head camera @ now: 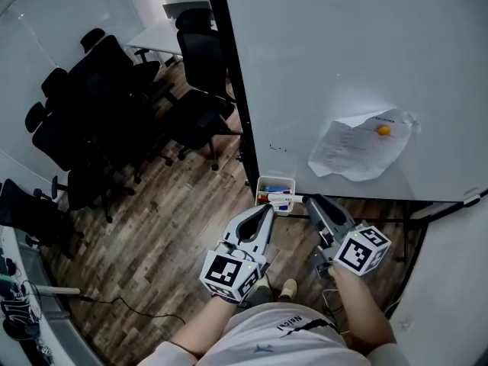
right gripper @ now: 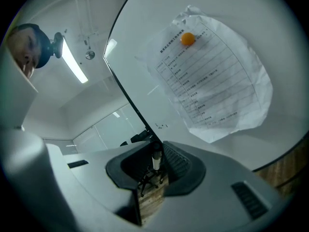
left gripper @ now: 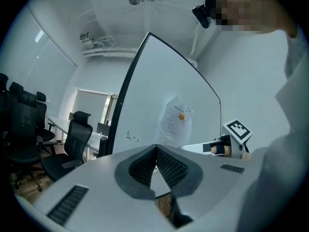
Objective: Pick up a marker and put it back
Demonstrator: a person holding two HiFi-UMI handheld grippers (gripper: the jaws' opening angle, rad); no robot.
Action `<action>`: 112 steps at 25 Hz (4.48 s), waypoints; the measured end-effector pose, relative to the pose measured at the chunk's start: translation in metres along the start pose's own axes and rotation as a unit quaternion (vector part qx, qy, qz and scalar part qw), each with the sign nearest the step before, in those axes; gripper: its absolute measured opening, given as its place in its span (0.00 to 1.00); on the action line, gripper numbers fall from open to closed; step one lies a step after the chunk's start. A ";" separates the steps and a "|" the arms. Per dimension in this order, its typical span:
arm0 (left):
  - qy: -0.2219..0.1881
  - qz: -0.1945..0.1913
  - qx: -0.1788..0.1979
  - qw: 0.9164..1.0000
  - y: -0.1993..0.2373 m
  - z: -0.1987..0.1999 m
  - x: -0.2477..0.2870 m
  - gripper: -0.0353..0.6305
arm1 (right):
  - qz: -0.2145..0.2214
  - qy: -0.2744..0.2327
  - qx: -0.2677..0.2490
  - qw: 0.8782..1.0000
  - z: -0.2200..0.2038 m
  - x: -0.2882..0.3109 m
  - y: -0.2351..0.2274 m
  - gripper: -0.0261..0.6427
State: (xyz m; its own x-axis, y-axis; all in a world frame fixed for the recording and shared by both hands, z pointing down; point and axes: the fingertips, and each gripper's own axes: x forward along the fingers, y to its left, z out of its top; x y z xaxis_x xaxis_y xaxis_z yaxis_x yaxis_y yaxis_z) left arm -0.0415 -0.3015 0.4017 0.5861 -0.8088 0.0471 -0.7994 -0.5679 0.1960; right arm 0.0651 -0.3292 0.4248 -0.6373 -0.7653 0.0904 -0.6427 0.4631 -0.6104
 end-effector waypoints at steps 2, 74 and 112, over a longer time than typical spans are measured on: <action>0.005 0.003 -0.002 1.000 0.006 -0.006 0.000 0.07 | -0.010 0.005 0.005 1.000 -0.010 0.005 -0.011 0.17; 0.015 -0.054 -0.001 0.998 -0.035 0.001 0.024 0.07 | -0.030 -0.008 -0.159 0.987 0.002 -0.012 0.004 0.09; -0.026 -0.057 0.015 0.998 -0.059 0.042 0.019 0.07 | 0.007 -0.023 -0.203 0.979 0.038 -0.023 0.050 0.06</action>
State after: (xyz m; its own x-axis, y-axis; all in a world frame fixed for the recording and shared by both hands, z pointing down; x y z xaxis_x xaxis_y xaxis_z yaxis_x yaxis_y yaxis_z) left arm 0.0118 -0.2896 0.3503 0.6671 -0.7445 -0.0244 -0.7314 -0.6609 0.1684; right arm 0.0639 -0.3054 0.3619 -0.6336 -0.7725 0.0422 -0.7556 0.6062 -0.2481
